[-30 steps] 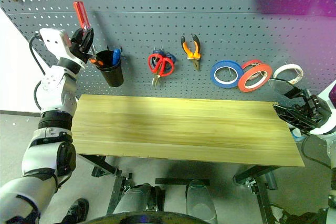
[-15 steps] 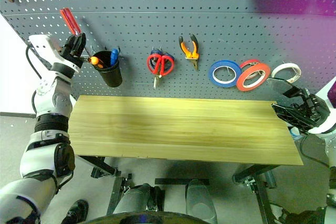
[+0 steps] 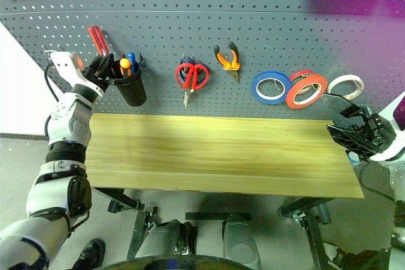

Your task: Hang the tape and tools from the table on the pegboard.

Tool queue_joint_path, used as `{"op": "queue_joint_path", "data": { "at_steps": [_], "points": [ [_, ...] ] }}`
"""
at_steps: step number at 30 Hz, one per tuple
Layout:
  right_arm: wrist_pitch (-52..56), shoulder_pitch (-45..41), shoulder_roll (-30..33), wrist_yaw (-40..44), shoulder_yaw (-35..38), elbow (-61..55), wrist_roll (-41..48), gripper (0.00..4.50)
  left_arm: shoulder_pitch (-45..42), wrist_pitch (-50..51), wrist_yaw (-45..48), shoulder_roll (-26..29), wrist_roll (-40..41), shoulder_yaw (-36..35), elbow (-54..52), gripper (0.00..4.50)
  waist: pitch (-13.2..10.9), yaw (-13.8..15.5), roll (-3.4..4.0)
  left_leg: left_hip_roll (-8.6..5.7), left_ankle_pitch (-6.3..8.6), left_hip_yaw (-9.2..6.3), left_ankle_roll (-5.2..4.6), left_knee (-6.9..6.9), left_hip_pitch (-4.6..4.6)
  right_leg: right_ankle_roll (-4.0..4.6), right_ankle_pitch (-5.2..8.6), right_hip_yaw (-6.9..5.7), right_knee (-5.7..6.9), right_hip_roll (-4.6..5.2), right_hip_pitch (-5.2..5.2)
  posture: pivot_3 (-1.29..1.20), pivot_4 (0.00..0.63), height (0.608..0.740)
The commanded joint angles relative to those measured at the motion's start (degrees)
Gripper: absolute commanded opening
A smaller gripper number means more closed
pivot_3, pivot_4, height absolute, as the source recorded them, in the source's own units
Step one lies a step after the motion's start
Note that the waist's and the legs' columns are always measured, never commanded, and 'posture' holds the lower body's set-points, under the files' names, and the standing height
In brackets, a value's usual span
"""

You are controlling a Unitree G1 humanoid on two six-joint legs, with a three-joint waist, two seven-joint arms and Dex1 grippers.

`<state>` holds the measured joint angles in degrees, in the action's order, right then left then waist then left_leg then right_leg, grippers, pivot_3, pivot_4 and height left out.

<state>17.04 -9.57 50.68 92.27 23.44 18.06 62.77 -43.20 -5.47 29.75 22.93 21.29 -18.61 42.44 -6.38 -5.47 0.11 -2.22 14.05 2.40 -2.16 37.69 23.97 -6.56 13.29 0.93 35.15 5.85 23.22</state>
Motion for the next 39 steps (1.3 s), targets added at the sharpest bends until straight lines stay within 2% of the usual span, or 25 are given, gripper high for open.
{"op": "queue_joint_path", "data": {
  "at_steps": [1,5,7,10,19,24,31,39],
  "points": [
    [-0.61,-0.74,0.22,0.23,2.14,-0.97,0.0,4.5,-0.66,-0.31,0.51,-0.3,-1.33,1.42,-1.06,1.56,0.0,0.0,0.0,0.0,0.0,0.01,0.0,0.0,0.01,0.0,0.0,0.0,-0.01,0.0,0.0,-0.2,0.087,0.74],
    [-0.66,-0.81,0.19,0.23,1.99,-0.76,-0.02,4.5,0.13,-1.12,0.08,-0.14,-2.32,1.75,-2.24,2.81,0.0,0.03,0.0,0.0,0.0,0.02,0.0,-0.03,0.02,0.0,0.0,0.0,-0.03,0.02,0.01,-0.2,0.09,0.74],
    [-0.73,-0.97,0.18,0.23,1.87,-0.56,-0.07,4.5,0.41,-1.11,0.41,-0.27,-2.03,1.55,-2.93,3.6,0.0,-0.01,0.0,0.0,0.0,0.03,0.0,-0.05,0.02,0.0,0.0,0.0,-0.04,0.02,0.03,-0.2,0.089,0.74],
    [-0.63,-1.5,0.11,0.23,1.74,-0.19,-0.06,4.5,0.86,-1.76,0.23,-0.02,-2.02,1.15,-4.14,4.44,0.0,-0.02,-0.01,0.0,0.0,0.05,0.0,-0.14,0.03,0.0,0.0,0.01,-0.06,0.02,0.08,-0.19,0.09,0.74],
    [-0.62,-3.15,-0.07,0.23,1.21,1.58,-0.76,4.5,4.92,-0.38,-0.54,-1.0,1.03,0.0,-15.4,4.44,-0.01,0.11,-0.02,-0.01,0.0,0.13,0.01,-0.45,0.22,-0.06,-0.04,0.01,-0.15,0.06,0.39,-0.18,0.087,0.74],
    [-1.05,-4.43,-0.29,0.23,0.7,3.07,-1.3,4.5,7.01,2.93,-2.76,-0.74,2.58,-0.22,-24.86,4.44,-0.01,0.08,-0.02,-0.01,-0.01,0.14,0.01,-0.45,0.26,-0.07,-0.05,0.01,-0.14,0.05,0.44,-0.16,0.082,0.74],
    [-1.5,-5.72,-0.16,0.23,-0.29,4.61,-1.53,4.5,7.43,6.64,-6.04,-0.28,3.8,-0.73,-32.49,4.44,0.0,0.11,-0.01,-0.01,-0.01,0.15,0.02,-0.41,0.22,-0.07,-0.05,0.01,-0.08,0.04,0.4,-0.15,0.08,0.74],
    [-1.77,-6.15,0.14,0.23,-0.78,5.2,-1.14,4.5,7.6,13.62,-4.08,-1.3,8.68,1.6,-40.95,4.44,0.0,0.2,-0.01,-0.02,-0.02,0.16,0.02,-0.38,0.21,-0.11,-0.07,0.01,-0.08,0.03,0.38,-0.14,0.077,0.74]
  ]
}}
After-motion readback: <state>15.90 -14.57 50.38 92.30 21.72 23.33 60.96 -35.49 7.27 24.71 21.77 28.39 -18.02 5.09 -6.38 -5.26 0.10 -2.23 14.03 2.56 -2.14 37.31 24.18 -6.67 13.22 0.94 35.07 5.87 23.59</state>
